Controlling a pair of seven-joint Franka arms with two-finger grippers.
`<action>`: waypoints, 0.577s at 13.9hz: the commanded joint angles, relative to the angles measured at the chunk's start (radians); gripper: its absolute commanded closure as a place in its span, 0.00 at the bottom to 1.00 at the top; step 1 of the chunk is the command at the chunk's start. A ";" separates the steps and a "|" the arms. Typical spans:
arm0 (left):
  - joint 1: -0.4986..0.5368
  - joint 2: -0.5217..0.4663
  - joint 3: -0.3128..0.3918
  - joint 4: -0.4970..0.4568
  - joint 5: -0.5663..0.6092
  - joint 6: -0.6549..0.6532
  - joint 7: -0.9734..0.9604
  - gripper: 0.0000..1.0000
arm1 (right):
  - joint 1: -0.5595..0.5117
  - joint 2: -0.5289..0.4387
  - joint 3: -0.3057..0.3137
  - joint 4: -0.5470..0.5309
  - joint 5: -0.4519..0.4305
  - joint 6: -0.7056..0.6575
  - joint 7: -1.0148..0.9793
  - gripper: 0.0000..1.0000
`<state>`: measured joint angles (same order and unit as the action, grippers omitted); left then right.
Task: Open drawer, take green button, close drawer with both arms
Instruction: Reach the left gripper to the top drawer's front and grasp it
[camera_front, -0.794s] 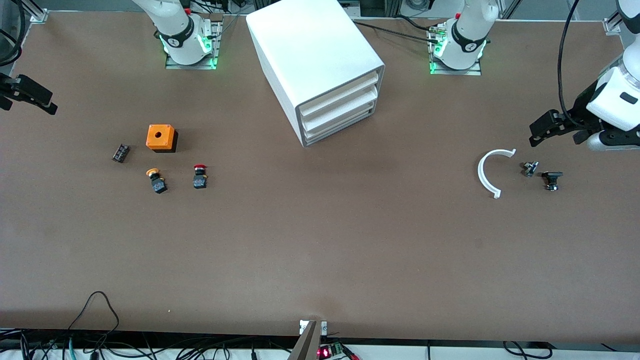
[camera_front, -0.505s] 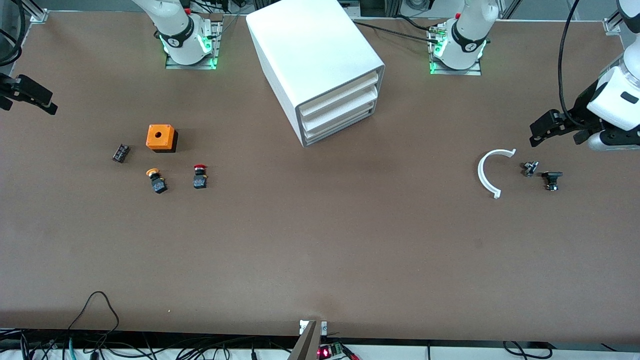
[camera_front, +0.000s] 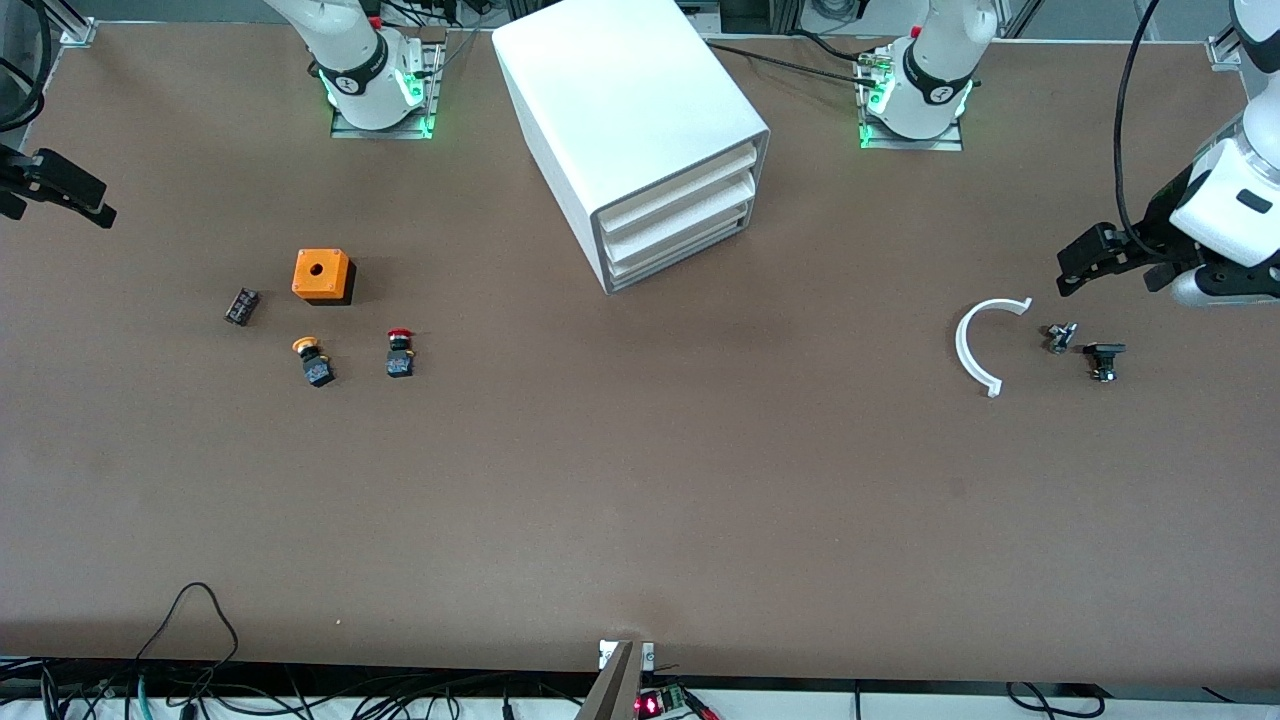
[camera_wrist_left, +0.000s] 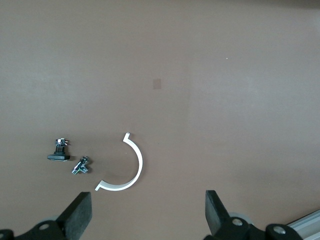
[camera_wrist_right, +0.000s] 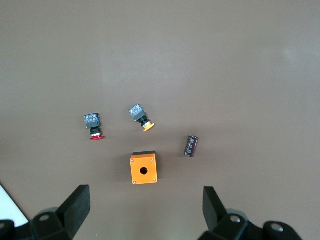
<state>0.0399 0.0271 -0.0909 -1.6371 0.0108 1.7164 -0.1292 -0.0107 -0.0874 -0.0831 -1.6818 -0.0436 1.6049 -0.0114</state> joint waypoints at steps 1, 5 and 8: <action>0.008 0.040 0.000 0.051 -0.017 -0.015 0.023 0.00 | -0.003 -0.012 0.000 -0.013 -0.006 -0.017 -0.010 0.00; -0.017 0.121 -0.018 0.016 -0.018 -0.017 0.028 0.00 | -0.003 -0.012 0.005 -0.013 -0.010 -0.023 -0.012 0.00; -0.029 0.195 -0.065 0.005 -0.043 -0.032 0.051 0.00 | -0.002 -0.012 0.006 -0.015 -0.012 -0.033 -0.048 0.00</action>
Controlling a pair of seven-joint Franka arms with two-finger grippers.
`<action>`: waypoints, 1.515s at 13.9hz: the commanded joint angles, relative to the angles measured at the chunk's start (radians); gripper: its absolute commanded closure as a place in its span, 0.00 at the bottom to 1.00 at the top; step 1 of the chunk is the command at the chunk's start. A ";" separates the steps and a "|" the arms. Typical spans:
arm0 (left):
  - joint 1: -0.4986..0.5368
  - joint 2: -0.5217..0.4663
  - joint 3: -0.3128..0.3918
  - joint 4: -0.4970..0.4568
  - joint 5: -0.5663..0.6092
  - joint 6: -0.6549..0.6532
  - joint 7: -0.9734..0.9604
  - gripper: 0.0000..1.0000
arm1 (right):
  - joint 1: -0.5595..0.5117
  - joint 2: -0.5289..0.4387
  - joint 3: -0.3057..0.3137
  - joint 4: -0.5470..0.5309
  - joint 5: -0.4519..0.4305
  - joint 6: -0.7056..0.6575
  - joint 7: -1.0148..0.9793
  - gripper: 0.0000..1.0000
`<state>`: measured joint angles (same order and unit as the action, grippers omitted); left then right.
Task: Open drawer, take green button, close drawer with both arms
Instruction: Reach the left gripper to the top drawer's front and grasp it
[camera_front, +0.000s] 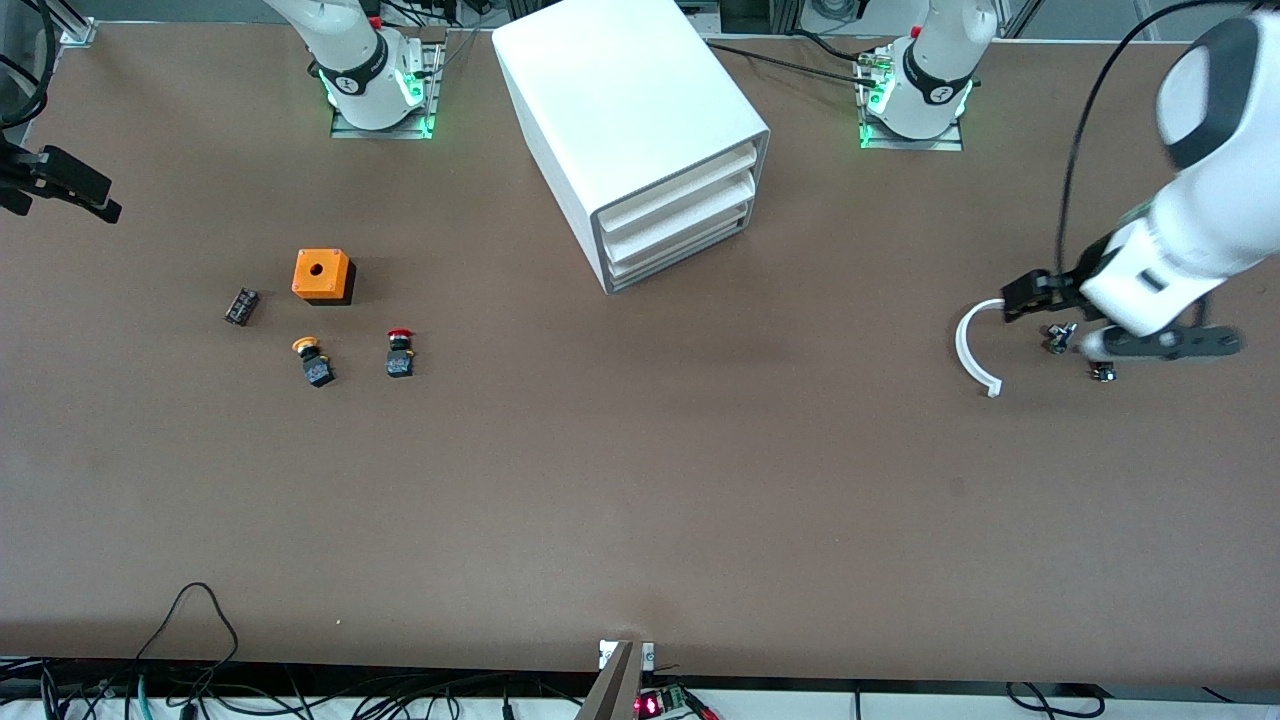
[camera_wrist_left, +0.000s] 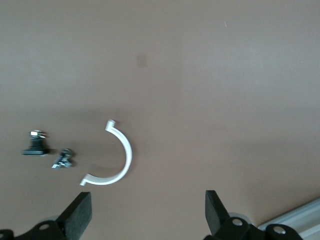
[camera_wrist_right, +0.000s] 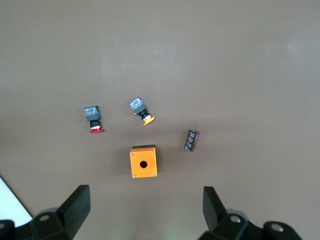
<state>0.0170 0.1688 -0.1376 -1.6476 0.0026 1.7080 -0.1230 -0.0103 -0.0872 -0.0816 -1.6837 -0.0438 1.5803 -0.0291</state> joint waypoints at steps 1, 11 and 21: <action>-0.008 0.101 -0.029 0.015 -0.106 -0.025 0.068 0.00 | -0.002 -0.012 0.005 -0.013 -0.011 -0.008 -0.031 0.00; -0.097 0.463 -0.056 -0.171 -0.870 0.004 0.578 0.00 | 0.035 0.050 0.006 0.009 -0.011 -0.014 -0.029 0.00; -0.275 0.494 -0.105 -0.357 -1.106 0.116 0.743 0.35 | 0.038 0.133 0.005 0.006 -0.001 -0.048 -0.026 0.00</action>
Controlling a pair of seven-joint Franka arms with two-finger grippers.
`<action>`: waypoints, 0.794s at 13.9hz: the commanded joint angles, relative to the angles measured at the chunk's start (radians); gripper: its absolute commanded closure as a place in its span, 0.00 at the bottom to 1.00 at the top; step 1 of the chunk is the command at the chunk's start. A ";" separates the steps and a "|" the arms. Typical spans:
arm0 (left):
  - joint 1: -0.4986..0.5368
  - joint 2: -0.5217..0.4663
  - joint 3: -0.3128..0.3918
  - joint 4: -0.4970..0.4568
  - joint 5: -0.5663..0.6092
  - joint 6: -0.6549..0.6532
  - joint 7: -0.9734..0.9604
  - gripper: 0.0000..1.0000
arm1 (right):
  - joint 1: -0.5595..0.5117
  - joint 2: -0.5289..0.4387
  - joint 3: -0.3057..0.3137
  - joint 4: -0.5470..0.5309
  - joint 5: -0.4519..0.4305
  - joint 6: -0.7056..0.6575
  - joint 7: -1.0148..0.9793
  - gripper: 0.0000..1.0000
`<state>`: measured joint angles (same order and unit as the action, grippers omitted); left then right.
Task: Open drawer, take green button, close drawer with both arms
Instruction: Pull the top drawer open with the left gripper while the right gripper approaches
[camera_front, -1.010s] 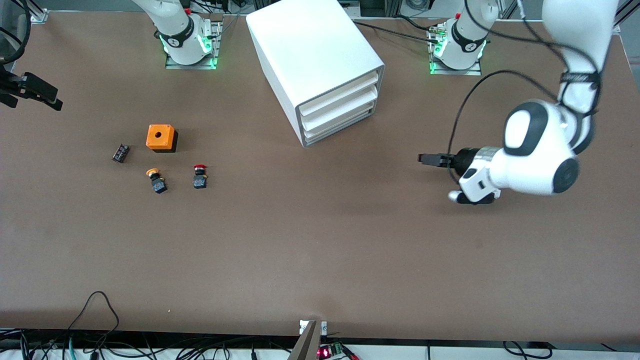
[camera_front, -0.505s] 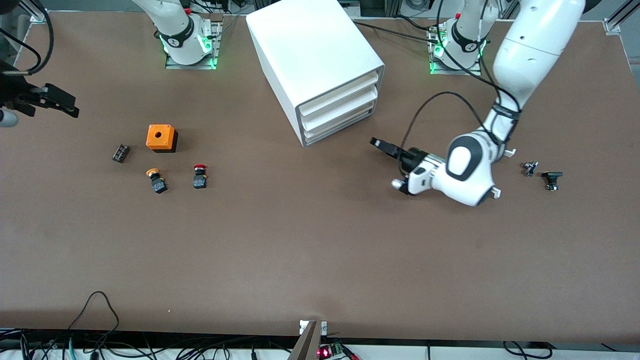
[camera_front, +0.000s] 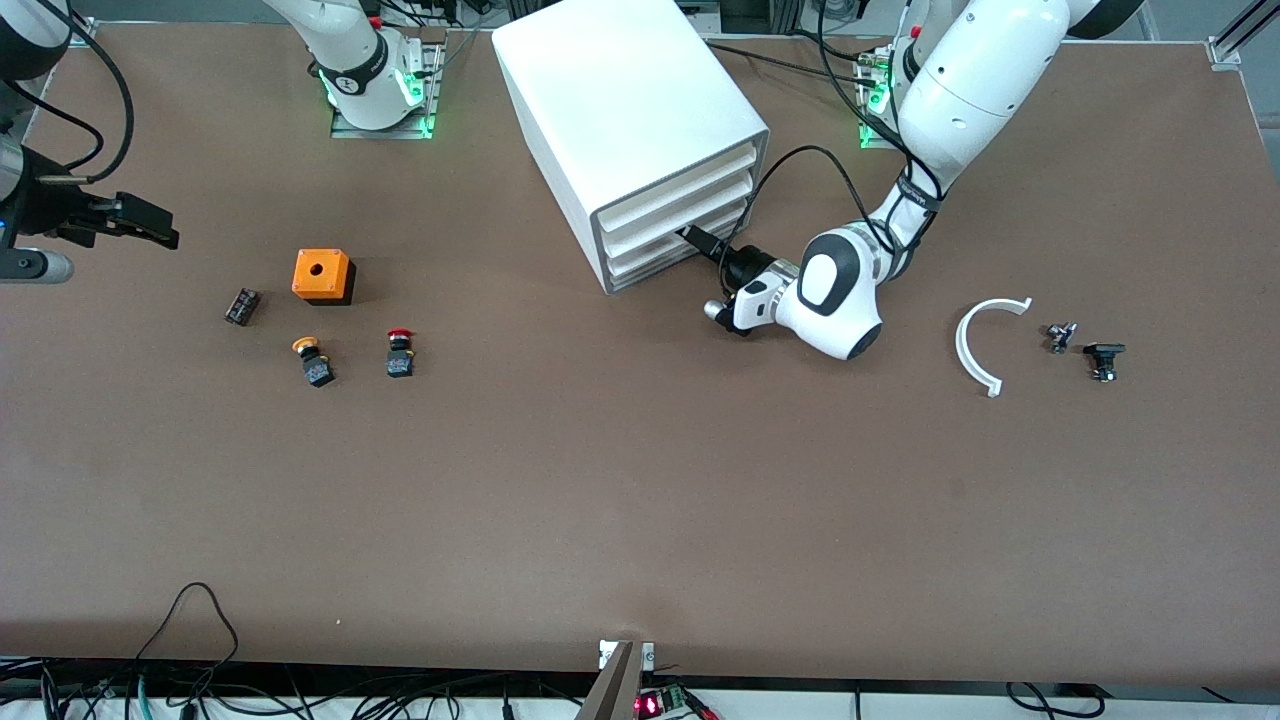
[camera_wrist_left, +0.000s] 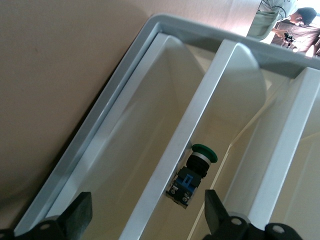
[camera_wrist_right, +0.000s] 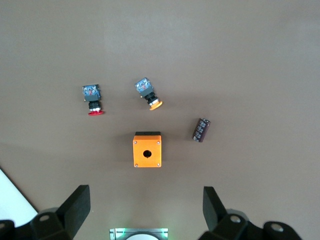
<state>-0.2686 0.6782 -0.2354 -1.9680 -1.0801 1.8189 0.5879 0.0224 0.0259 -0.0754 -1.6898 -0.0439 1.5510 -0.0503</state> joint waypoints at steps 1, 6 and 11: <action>0.011 -0.017 -0.013 -0.051 -0.024 0.005 0.032 0.63 | 0.011 0.029 -0.001 0.015 -0.002 -0.019 -0.003 0.00; 0.012 -0.019 -0.022 -0.066 -0.024 0.003 0.032 1.00 | 0.083 0.046 -0.001 0.013 -0.002 -0.022 0.006 0.00; 0.139 -0.072 0.018 -0.020 -0.004 0.086 0.003 1.00 | 0.123 0.046 0.000 0.035 0.001 -0.008 0.007 0.00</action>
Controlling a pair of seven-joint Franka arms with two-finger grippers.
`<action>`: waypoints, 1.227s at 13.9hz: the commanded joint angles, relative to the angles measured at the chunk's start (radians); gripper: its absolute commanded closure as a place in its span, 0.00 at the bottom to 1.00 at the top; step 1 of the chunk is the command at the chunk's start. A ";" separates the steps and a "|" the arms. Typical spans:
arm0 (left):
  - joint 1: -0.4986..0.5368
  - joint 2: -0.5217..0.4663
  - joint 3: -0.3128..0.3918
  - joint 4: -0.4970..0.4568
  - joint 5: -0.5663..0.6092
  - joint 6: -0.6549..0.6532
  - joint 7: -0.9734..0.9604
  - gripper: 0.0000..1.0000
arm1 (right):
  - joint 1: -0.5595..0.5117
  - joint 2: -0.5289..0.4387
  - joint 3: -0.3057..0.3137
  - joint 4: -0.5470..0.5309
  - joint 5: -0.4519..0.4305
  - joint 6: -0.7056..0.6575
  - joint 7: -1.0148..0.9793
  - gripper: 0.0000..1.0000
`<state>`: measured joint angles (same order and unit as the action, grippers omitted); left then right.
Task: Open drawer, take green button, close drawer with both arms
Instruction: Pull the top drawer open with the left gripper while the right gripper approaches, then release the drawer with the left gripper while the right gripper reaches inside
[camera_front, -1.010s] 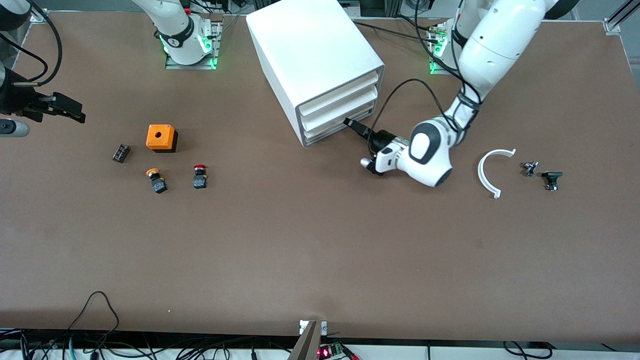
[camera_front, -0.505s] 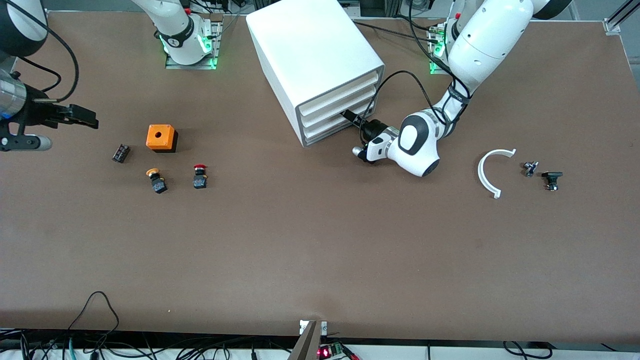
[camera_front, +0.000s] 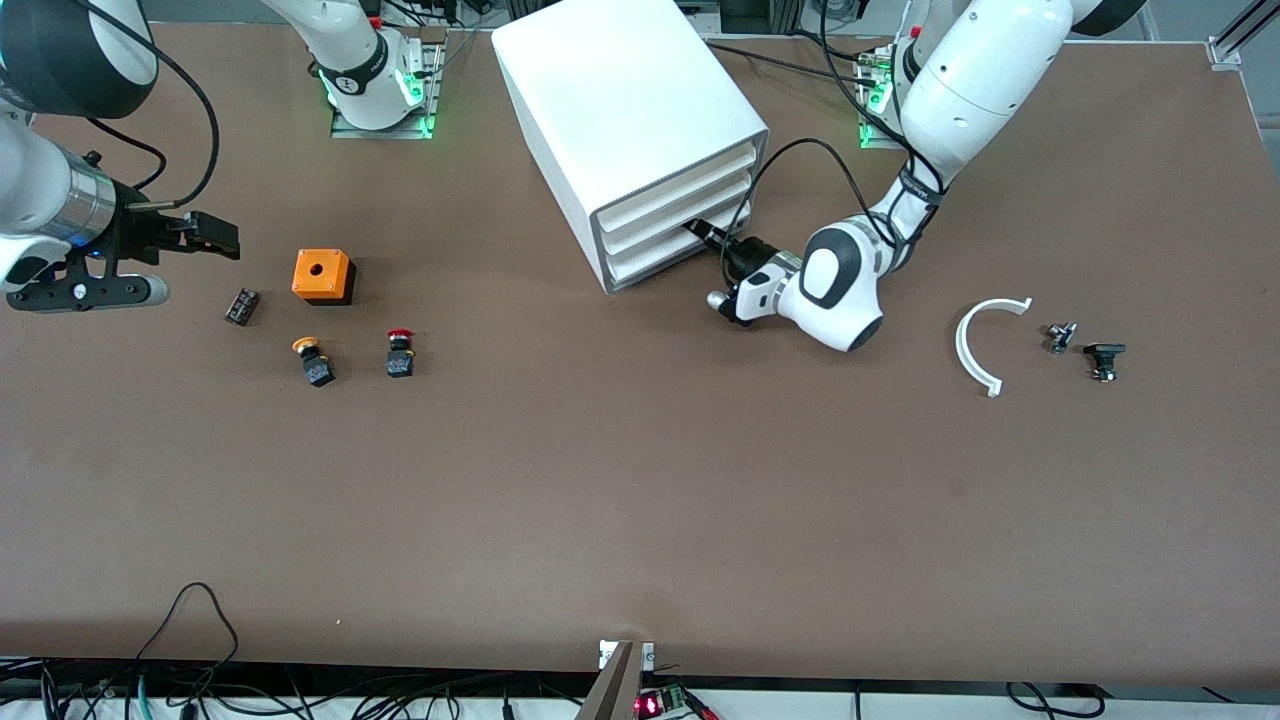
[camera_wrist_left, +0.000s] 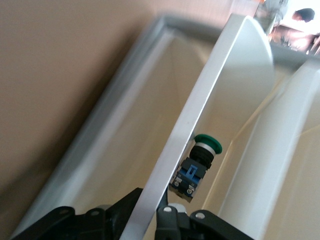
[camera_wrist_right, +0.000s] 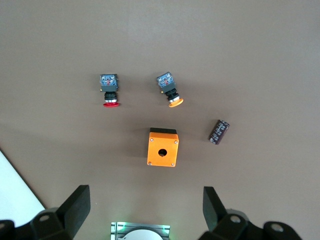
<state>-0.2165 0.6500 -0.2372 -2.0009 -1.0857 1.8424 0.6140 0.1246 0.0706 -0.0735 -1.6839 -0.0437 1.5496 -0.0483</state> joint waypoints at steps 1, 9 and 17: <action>0.110 -0.044 0.025 0.039 0.015 0.092 -0.026 1.00 | 0.048 0.008 -0.002 0.047 0.004 -0.003 -0.002 0.00; 0.157 -0.125 0.039 0.074 0.029 0.241 -0.017 0.00 | 0.331 0.127 0.001 0.230 0.042 0.009 -0.005 0.00; 0.325 -0.493 0.114 0.077 0.410 0.268 -0.028 0.00 | 0.437 0.366 0.162 0.422 0.130 0.181 -0.064 0.00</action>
<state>0.0910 0.2726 -0.1302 -1.8966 -0.8171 2.1138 0.6005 0.5606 0.3053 0.0420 -1.4228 0.0657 1.7380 -0.0780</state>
